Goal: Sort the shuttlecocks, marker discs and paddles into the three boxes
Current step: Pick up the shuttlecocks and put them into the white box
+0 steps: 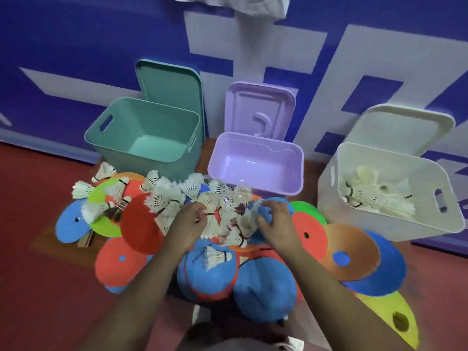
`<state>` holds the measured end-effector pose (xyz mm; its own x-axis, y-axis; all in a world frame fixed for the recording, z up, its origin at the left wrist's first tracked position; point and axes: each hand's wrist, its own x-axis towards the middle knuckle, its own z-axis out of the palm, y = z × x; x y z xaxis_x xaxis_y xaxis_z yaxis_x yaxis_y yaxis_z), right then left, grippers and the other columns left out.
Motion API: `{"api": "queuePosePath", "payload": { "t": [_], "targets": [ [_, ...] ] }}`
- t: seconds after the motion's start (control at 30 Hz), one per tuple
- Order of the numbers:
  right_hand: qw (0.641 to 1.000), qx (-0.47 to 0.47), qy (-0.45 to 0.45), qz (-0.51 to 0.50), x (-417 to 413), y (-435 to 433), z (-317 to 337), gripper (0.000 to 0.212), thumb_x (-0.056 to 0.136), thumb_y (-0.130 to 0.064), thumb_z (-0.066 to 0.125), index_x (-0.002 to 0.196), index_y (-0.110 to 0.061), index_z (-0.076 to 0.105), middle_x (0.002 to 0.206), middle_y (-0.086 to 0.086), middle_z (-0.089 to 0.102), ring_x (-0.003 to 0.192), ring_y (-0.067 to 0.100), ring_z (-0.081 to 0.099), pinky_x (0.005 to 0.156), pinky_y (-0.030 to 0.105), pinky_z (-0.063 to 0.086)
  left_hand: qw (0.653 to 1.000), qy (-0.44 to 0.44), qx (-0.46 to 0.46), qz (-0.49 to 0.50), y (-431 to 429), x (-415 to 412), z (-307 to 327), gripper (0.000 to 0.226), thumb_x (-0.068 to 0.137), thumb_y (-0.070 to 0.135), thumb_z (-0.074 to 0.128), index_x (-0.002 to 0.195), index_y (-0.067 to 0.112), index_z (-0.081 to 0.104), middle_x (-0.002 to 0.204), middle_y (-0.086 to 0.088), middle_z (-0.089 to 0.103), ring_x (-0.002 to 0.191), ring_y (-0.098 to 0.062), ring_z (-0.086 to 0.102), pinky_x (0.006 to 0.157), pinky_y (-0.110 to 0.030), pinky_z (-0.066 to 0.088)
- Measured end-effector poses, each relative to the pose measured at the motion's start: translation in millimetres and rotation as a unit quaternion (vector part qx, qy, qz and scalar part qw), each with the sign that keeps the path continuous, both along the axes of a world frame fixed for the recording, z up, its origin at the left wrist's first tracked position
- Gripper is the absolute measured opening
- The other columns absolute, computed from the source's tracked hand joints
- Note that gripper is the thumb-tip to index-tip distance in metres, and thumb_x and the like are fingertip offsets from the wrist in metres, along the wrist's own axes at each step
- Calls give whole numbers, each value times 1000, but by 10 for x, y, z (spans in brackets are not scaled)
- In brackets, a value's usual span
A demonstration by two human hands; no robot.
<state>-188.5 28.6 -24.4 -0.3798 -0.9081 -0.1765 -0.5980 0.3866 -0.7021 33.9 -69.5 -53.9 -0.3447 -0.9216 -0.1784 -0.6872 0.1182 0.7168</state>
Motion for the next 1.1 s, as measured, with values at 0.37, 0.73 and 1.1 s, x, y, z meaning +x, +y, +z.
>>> {"api": "queuePosePath", "payload": {
  "t": [0.37, 0.73, 1.1],
  "targets": [
    [967, 89, 235, 32, 505, -233, -509, 8, 86, -13, 57, 84, -14, 65, 102, 6, 58, 88, 32, 49, 73, 37, 37, 966, -144, -173, -124, -514, -67, -26, 37, 84, 10, 63, 120, 13, 57, 107, -12, 56, 97, -31, 54, 82, -40, 50],
    [986, -108, 60, -114, 416, -241, 33, 9, 94, -15, 58, 89, -16, 66, 90, -2, 57, 89, 18, 54, 78, 28, 44, 984, -72, -130, -102, -938, -206, 235, 29, 87, 4, 52, 113, 13, 62, 86, -12, 66, 72, -29, 61, 63, -40, 53],
    [983, -141, -43, -106, 567, -638, 438, 13, 96, -26, 53, 88, -23, 62, 89, -8, 63, 87, 11, 58, 76, 30, 49, 987, 114, 113, -16, -934, -318, 357, 11, 84, 12, 69, 93, 16, 74, 89, -2, 73, 76, -8, 64, 68, -21, 45]
  ]
}}
